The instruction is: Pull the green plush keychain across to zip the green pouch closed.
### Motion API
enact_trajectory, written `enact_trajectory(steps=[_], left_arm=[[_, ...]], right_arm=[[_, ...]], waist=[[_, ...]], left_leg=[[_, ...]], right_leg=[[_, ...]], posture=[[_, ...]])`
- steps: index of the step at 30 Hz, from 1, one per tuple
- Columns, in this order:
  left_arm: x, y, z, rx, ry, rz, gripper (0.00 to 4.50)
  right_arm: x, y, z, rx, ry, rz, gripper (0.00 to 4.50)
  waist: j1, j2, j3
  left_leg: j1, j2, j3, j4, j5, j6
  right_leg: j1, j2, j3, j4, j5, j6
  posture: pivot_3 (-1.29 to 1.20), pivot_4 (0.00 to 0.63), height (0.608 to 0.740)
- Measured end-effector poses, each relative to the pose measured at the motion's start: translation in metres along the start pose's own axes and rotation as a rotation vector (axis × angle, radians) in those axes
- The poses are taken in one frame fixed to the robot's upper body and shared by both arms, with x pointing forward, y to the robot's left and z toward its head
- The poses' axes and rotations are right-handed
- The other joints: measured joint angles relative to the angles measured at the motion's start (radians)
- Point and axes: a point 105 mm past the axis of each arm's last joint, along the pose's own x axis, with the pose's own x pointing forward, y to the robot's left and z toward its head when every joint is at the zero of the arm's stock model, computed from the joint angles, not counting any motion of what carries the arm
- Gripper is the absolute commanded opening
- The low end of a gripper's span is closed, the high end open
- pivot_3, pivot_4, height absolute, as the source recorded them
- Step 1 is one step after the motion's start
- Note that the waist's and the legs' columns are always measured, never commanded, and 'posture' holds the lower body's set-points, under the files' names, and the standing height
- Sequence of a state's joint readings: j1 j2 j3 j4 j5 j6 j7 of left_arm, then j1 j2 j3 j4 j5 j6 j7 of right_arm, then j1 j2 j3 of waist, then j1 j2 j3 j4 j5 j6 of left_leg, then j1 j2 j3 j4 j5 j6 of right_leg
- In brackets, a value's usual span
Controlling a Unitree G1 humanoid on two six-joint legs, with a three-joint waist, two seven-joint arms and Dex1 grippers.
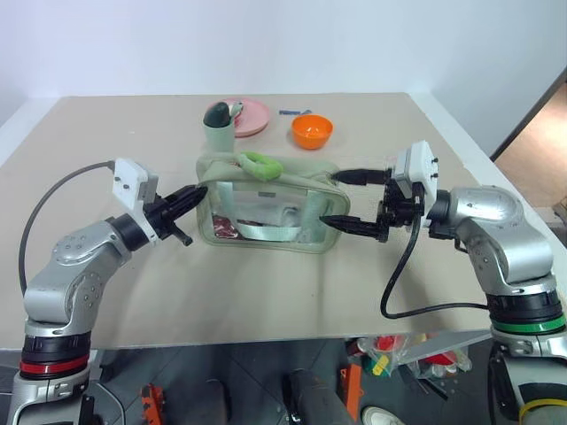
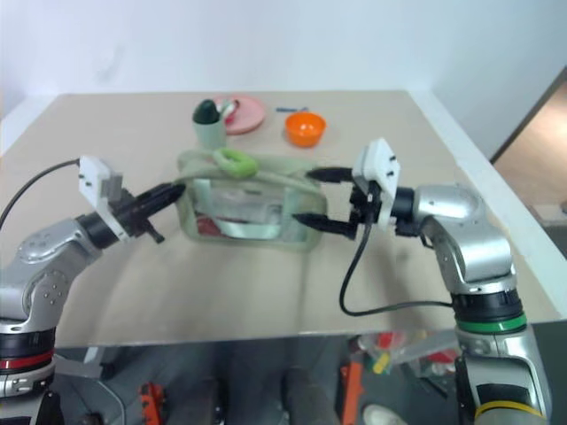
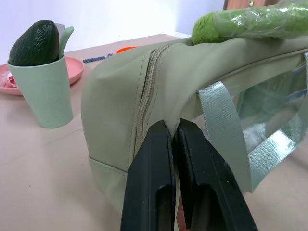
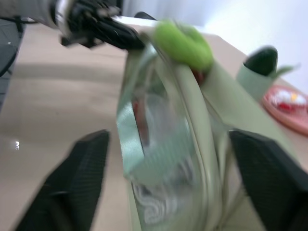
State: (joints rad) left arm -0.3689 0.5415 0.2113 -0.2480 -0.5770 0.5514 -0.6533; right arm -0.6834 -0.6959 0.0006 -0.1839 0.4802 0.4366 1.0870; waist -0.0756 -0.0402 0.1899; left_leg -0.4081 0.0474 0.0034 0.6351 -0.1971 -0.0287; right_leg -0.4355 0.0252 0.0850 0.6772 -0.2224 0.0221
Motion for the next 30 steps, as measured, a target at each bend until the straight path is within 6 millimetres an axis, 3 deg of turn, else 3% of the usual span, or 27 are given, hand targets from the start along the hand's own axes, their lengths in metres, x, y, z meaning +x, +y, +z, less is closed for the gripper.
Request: enact_trajectory(steps=[2,4,8,13,16,26,30], left_arm=[[0.003,-0.004,-0.001,-0.013,-0.005,-0.006,0.0],[0.005,-0.008,-0.001,-0.02,-0.004,-0.02,0.0],[0.005,-0.013,0.0,-0.026,-0.001,-0.033,0.0],[0.005,-0.013,0.001,-0.019,-0.003,-0.02,0.0],[0.005,-0.013,0.0,-0.018,-0.002,-0.016,0.0],[0.004,-0.017,-0.002,0.0,-0.003,-0.013,0.0],[0.005,-0.017,-0.002,0.005,-0.006,-0.014,0.0]], right_arm=[[0.014,0.0,0.029,-0.078,-0.068,0.01,4.43],[0.03,0.0,0.043,-0.106,-0.123,-0.001,4.43],[0.052,-0.004,0.029,-0.044,-0.107,-0.043,4.43],[0.063,-0.009,0.008,-0.034,-0.048,-0.064,4.43],[0.065,-0.012,0.002,-0.03,-0.037,-0.073,3.64],[0.068,-0.01,0.002,-0.002,-0.065,-0.058,0.15],[0.069,-0.009,0.003,-0.009,-0.072,-0.05,0.05]], waist=[[-0.001,0.0,0.0],[-0.001,-0.002,-0.001],[0.0,-0.002,-0.001],[0.003,-0.001,-0.001],[0.003,-0.001,-0.001],[0.004,-0.001,-0.001],[0.004,-0.001,-0.001]], left_leg=[[0.0,0.001,-0.001,0.0,0.0,0.0],[0.0,0.001,-0.002,0.0,0.0,0.0],[-0.003,0.0,-0.001,0.0,0.0,0.0],[-0.006,0.0,-0.001,0.0,0.0,0.0],[-0.007,0.0,-0.001,0.0,0.0,0.0],[-0.006,0.0,-0.001,0.0,0.0,0.0],[-0.006,0.0,-0.002,0.0,0.0,0.0]], right_leg=[[0.0,0.001,-0.001,0.0,0.0,0.0],[0.0,0.001,-0.001,0.0,0.0,0.0],[-0.001,0.0,-0.001,0.0,0.0,0.0],[-0.004,-0.002,-0.001,-0.001,-0.001,0.001],[-0.004,-0.001,-0.002,-0.001,-0.001,0.001],[-0.004,-0.002,-0.002,0.0,0.0,0.0],[-0.004,-0.001,-0.002,0.0,0.0,0.0]], posture=[[0.0,0.15,0.74],[0.0,0.15,0.74],[0.0,0.15,0.74],[0.0,0.15,0.74],[0.0,0.15,0.74],[0.0,0.15,0.74],[0.0,0.15,0.74]])
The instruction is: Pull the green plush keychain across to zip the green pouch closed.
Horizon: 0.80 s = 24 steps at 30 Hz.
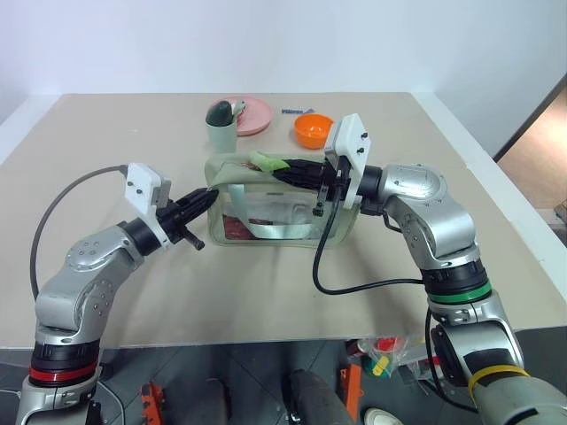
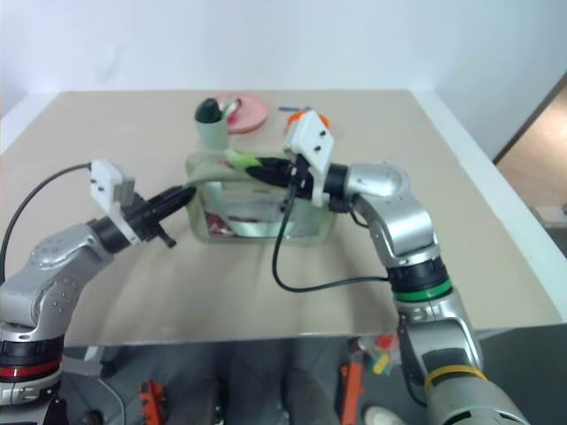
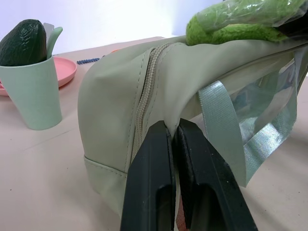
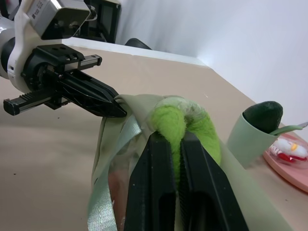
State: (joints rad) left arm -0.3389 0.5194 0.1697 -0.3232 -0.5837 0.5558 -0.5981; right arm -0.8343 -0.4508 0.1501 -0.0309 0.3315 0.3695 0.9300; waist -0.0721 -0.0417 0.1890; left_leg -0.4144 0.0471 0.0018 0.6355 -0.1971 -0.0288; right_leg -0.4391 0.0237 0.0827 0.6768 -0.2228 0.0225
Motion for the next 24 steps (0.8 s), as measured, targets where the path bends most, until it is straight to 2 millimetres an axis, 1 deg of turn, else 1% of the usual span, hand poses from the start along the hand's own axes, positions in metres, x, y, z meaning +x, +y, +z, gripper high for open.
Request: enact_trajectory(steps=[3,7,9,11,12,13,15,17,18,19,20,21,22,24], left_arm=[[0.0,0.0,0.0,0.008,0.0,0.002,0.0],[0.004,0.0,-0.001,-0.004,-0.014,0.013,0.0],[0.007,0.0,-0.001,-0.008,-0.017,0.023,0.0],[0.01,0.001,0.001,-0.006,-0.021,0.04,0.0],[0.013,0.001,0.003,-0.014,-0.032,0.056,0.0],[0.018,0.0,0.004,-0.017,-0.035,0.064,0.0],[0.02,0.001,0.004,-0.008,-0.032,0.08,0.0],[0.023,0.001,0.005,-0.003,-0.036,0.109,0.0],[0.023,0.002,0.004,-0.001,-0.034,0.124,0.0],[0.024,0.003,0.004,0.001,-0.034,0.135,0.0],[0.024,0.004,0.004,0.005,-0.033,0.15,0.0],[0.025,0.003,0.003,0.007,-0.033,0.156,0.0],[0.027,0.0,0.003,0.021,-0.03,0.15,0.0],[0.031,-0.004,0.003,0.028,-0.032,0.149,0.0]], right_arm=[[0.0,0.0,-0.001,-0.001,-0.008,0.001,0.05],[0.001,-0.002,0.011,-0.069,-0.087,-0.012,0.05],[-0.002,-0.009,0.019,-0.104,-0.119,-0.039,0.05],[-0.011,-0.025,0.03,-0.156,-0.14,-0.091,0.05],[-0.02,-0.038,0.036,-0.192,-0.133,-0.141,0.05],[-0.037,-0.056,0.042,-0.237,-0.116,-0.212,0.05],[-0.05,-0.066,0.043,-0.265,-0.094,-0.262,0.05],[-0.079,-0.085,0.033,-0.302,-0.002,-0.352,0.05],[-0.097,-0.094,0.026,-0.314,0.05,-0.406,0.05],[-0.107,-0.098,0.021,-0.322,0.082,-0.436,0.05],[-0.122,-0.103,0.012,-0.335,0.139,-0.483,0.05],[-0.13,-0.105,0.006,-0.34,0.175,-0.507,0.05],[-0.142,-0.107,-0.006,-0.346,0.242,-0.54,0.05],[-0.15,-0.106,-0.021,-0.336,0.291,-0.578,0.05]], waist=[[0.0,0.0,0.0],[0.0,0.0,0.0],[0.002,0.0,0.0],[0.003,0.0,0.0],[0.007,0.0,0.0],[0.012,0.0,0.0],[0.016,0.0,0.0],[0.023,0.0,0.0],[0.025,0.0,0.0],[0.026,0.0,0.0],[0.026,0.0,0.0],[0.026,0.0,0.0],[0.025,0.0,0.0],[0.024,0.0,0.0]], left_leg=[[0.0,0.0,0.0,0.0,0.0,0.0],[0.0,0.0,0.0,0.0,0.0,0.0],[-0.001,0.0,0.0,0.001,0.0,0.0],[-0.001,-0.001,0.0,0.001,0.0,-0.001],[-0.001,-0.002,0.0,0.002,0.0,-0.001],[-0.002,-0.002,0.0,0.002,0.001,-0.001],[-0.002,-0.002,0.0,0.002,0.001,-0.001],[-0.003,-0.002,0.001,0.001,0.001,-0.001],[-0.004,-0.002,0.001,0.0,0.0,-0.001],[-0.005,-0.002,0.001,0.0,0.0,0.0],[-0.005,-0.002,0.001,0.0,0.0,0.0],[-0.005,-0.002,0.001,-0.001,0.0,0.0],[-0.006,-0.002,0.001,-0.001,0.0,0.0],[-0.005,-0.002,0.001,-0.001,0.0,0.0]], right_leg=[[0.0,0.0,0.0,0.0,0.0,0.0],[0.0,0.0,0.0,0.0,0.0,0.0],[0.0,0.0,0.0,0.0,0.0,0.0],[0.0,-0.001,0.0,0.0,0.001,0.001],[0.0,-0.002,-0.001,0.0,0.001,0.001],[0.0,-0.002,0.0,-0.001,0.001,0.002],[0.0,-0.002,0.0,-0.002,0.001,0.002],[0.0,-0.003,0.0,-0.005,0.001,0.002],[0.0,-0.003,0.0,-0.006,0.001,0.002],[0.0,-0.003,0.0,-0.007,0.001,0.002],[-0.001,-0.003,0.0,-0.007,0.001,0.002],[-0.001,-0.003,0.0,-0.008,0.001,0.002],[-0.001,-0.003,0.0,-0.008,0.001,0.002],[-0.001,-0.003,0.001,-0.008,0.001,0.003]], posture=[[0.0,0.15,0.74],[0.0,0.15,0.74],[0.0,0.15,0.74],[0.0,0.15,0.74],[0.0,0.15,0.74],[0.0,0.15,0.74],[0.0,0.15,0.74],[0.0,0.15,0.74],[0.0,0.15,0.74],[0.0,0.15,0.74],[0.0,0.15,0.74],[0.0,0.15,0.74],[0.0,0.15,0.74],[0.0,0.15,0.74]])
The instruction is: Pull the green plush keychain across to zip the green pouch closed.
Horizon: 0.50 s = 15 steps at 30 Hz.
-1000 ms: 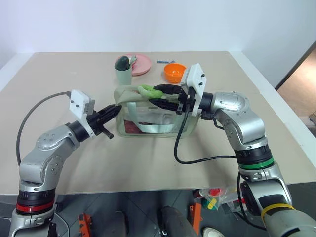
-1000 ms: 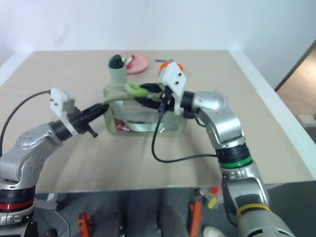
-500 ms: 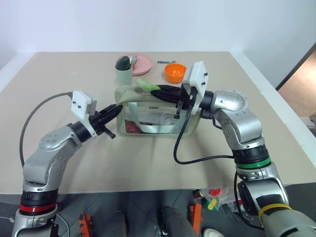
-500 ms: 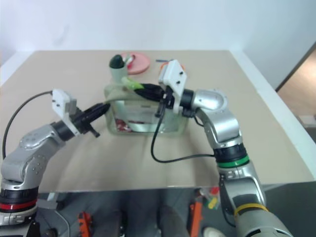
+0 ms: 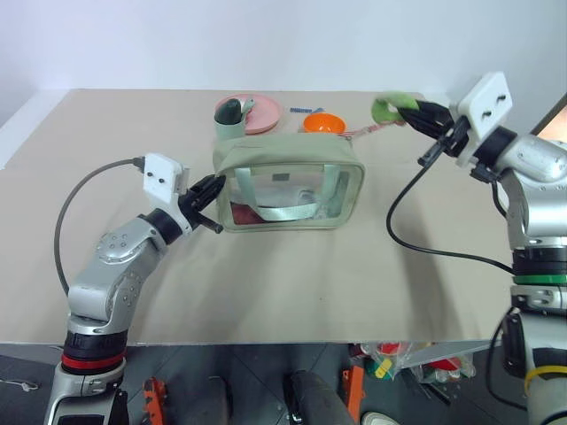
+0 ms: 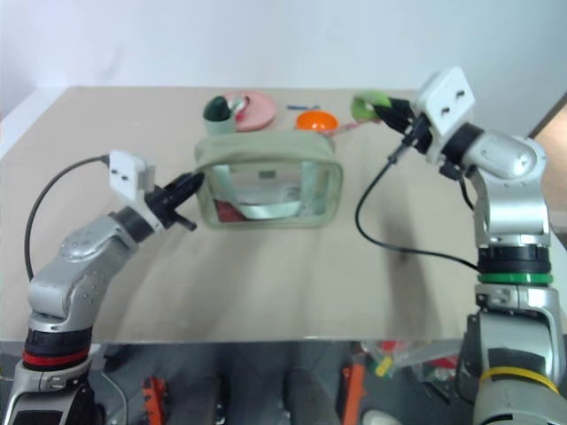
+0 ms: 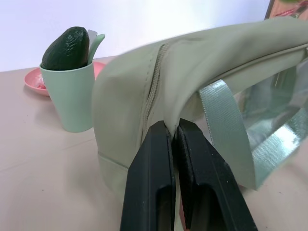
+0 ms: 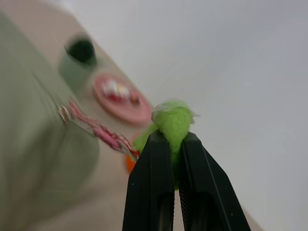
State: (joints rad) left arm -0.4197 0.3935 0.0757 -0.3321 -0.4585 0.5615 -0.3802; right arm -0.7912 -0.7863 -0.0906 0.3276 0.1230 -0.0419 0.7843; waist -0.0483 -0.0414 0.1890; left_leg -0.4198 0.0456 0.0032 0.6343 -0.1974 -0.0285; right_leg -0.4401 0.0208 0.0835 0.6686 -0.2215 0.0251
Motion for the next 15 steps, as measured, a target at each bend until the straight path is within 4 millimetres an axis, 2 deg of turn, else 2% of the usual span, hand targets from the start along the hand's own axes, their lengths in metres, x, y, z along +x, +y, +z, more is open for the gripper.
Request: enact_trajectory(steps=[4,6,8,11,15], left_arm=[[0.001,0.001,-0.001,0.008,-0.001,0.027,0.0],[0.001,0.002,-0.001,0.015,-0.003,0.035,0.0],[0.002,0.002,-0.002,0.018,-0.001,0.04,0.0],[0.003,0.002,-0.003,0.023,0.002,0.042,0.0],[0.006,0.003,-0.004,0.023,0.007,0.043,0.0]], right_arm=[[-0.012,0.016,-0.036,-0.001,0.156,-0.042,0.05],[-0.013,0.036,-0.054,0.01,0.229,-0.035,0.05],[-0.005,0.065,-0.069,0.028,0.28,-0.011,0.05],[0.003,0.093,-0.078,0.044,0.305,0.024,0.05],[0.015,0.112,-0.087,0.054,0.309,0.01,0.05]], waist=[[0.002,0.0,0.0],[-0.001,0.0,0.0],[-0.003,0.0,0.0],[-0.002,0.0,0.0],[-0.003,0.0,0.0]], left_leg=[[0.0,0.0,-0.001,0.0,0.0,0.0],[0.001,0.0,0.0,0.001,0.0,-0.001],[0.002,0.0,0.0,0.001,0.002,-0.002],[0.001,0.0,0.001,0.002,0.004,-0.002],[0.003,0.0,0.001,0.003,0.005,-0.002]], right_leg=[[0.0,0.0,-0.001,0.0,0.001,0.0],[0.0,0.001,0.001,0.0,0.002,0.001],[0.001,0.001,0.002,0.0,0.004,0.002],[0.001,0.001,0.002,0.0,0.007,0.002],[0.003,0.002,0.002,-0.001,0.009,0.001]], posture=[[0.0,0.15,0.74],[0.0,0.15,0.74],[0.0,0.15,0.74],[0.0,0.15,0.74],[0.0,0.15,0.74]])
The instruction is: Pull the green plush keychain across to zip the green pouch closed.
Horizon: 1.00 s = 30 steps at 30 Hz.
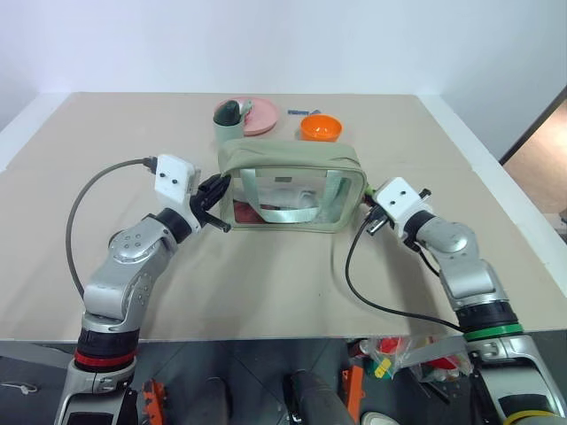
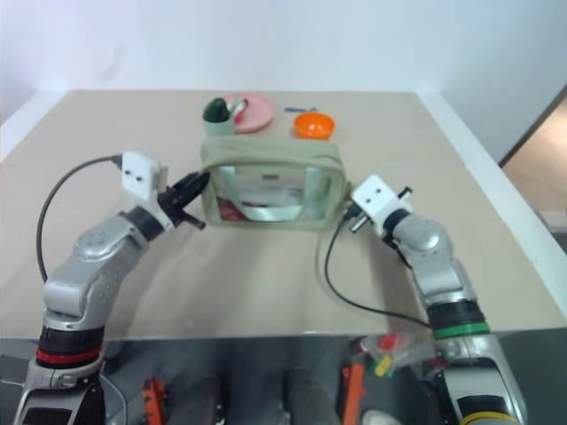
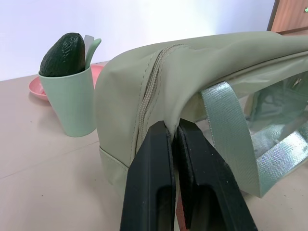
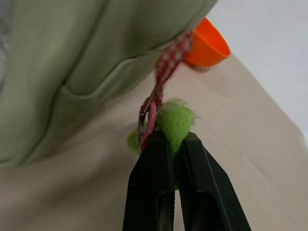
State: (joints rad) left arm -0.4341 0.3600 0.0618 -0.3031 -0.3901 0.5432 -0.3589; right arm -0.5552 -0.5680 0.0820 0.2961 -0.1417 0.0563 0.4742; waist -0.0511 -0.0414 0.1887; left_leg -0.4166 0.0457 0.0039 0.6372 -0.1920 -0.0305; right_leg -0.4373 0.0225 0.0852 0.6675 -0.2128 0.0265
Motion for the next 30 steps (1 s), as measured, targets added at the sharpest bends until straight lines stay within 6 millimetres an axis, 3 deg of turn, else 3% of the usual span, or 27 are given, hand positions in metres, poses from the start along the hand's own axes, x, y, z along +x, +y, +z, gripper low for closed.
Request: enact_trajectory(steps=[3,12,13,14,15,17,19,21,22,23,27,30], left_arm=[[0.001,-0.001,0.0,0.01,0.002,-0.004,0.0],[-0.001,-0.002,-0.001,0.031,0.015,-0.041,0.0],[-0.001,-0.003,-0.001,0.035,0.019,-0.058,0.36],[-0.002,-0.003,-0.001,0.033,0.02,-0.072,0.36],[-0.003,-0.004,-0.001,0.022,0.02,-0.094,0.87],[-0.004,-0.005,-0.001,0.019,0.028,-0.127,1.37],[-0.006,-0.002,-0.005,0.026,0.051,-0.145,1.76],[-0.007,0.004,-0.006,0.031,0.069,-0.157,2.33],[-0.008,0.008,-0.005,0.039,0.078,-0.16,2.47],[-0.008,0.012,-0.004,0.051,0.087,-0.166,3.11],[-0.015,0.025,0.005,0.069,0.093,-0.199,4.42],[-0.027,0.035,0.021,0.065,0.074,-0.232,4.5]], right_arm=[[0.011,0.02,-0.004,0.019,-0.009,0.029,0.05],[0.016,0.018,-0.006,0.082,-0.047,-0.007,0.05],[0.015,0.016,-0.005,0.123,-0.057,-0.009,0.36],[0.014,0.014,-0.005,0.161,-0.065,-0.012,0.36],[0.012,0.008,-0.004,0.239,-0.083,-0.023,0.75],[0.006,-0.003,0.002,0.325,-0.123,-0.027,1.27],[-0.002,-0.019,0.014,0.364,-0.182,-0.017,1.34],[-0.013,-0.036,0.029,0.391,-0.253,-0.005,1.85],[-0.019,-0.044,0.036,0.391,-0.282,0.004,1.85],[-0.025,-0.05,0.043,0.393,-0.308,0.021,1.94],[-0.05,-0.058,0.074,0.397,-0.417,0.157,3.26],[-0.069,-0.055,0.086,0.407,-0.439,0.245,4.37]], waist=[[-0.001,0.0,0.0],[-0.001,0.0,0.0],[0.0,0.0,0.0],[0.0,0.0,0.0],[0.001,0.0,0.0],[0.002,0.0,0.0],[0.002,0.0,0.0],[0.003,0.0,0.0],[0.003,0.0,0.0],[0.003,0.0,0.0],[0.0,0.0,0.0],[0.001,0.0,0.0]], left_leg=[[0.001,0.0,0.0,0.0,0.0,0.001],[0.002,0.0,0.0,0.0,0.001,0.001],[0.002,0.0,0.0,0.0,0.001,0.001],[0.002,0.0,0.0,0.0,0.001,0.001],[0.002,0.0,0.0,0.0,0.001,0.001],[0.001,0.0,0.0,0.0,0.001,0.001],[0.001,0.0,0.0,0.0,0.001,0.001],[0.0,0.0,0.0,-0.001,0.001,0.001],[0.0,0.0,-0.001,-0.001,0.001,0.001],[0.0,0.001,-0.001,-0.001,0.001,0.001],[0.0,0.001,-0.001,-0.002,0.0,0.001],[0.0,0.002,-0.002,-0.002,0.0,0.002]], right_leg=[[0.001,0.0,0.001,0.0,0.001,0.0],[0.002,0.001,0.001,0.0,0.001,0.0],[0.002,0.001,0.001,0.0,0.001,0.0],[0.003,0.001,0.001,0.0,0.001,0.0],[0.003,0.001,0.001,0.0,0.001,0.0],[0.002,0.0,0.001,-0.001,0.001,0.0],[0.002,0.001,0.0,-0.001,0.001,0.001],[0.001,0.001,0.0,-0.001,0.001,0.001],[0.001,0.001,0.0,-0.001,0.001,0.001],[0.001,0.001,-0.001,-0.001,0.001,0.0],[0.0,0.002,-0.001,-0.001,0.0,0.0],[0.0,0.002,-0.002,-0.001,-0.001,-0.001]], posture=[[0.0,0.15,0.74],[0.0,0.15,0.74],[0.0,0.15,0.74],[0.0,0.15,0.74],[0.0,0.15,0.74],[0.0,0.15,0.74],[0.0,0.15,0.74],[0.0,0.15,0.74],[0.0,0.15,0.74],[0.0,0.15,0.74],[0.0,0.15,0.74],[0.0,0.15,0.74]])
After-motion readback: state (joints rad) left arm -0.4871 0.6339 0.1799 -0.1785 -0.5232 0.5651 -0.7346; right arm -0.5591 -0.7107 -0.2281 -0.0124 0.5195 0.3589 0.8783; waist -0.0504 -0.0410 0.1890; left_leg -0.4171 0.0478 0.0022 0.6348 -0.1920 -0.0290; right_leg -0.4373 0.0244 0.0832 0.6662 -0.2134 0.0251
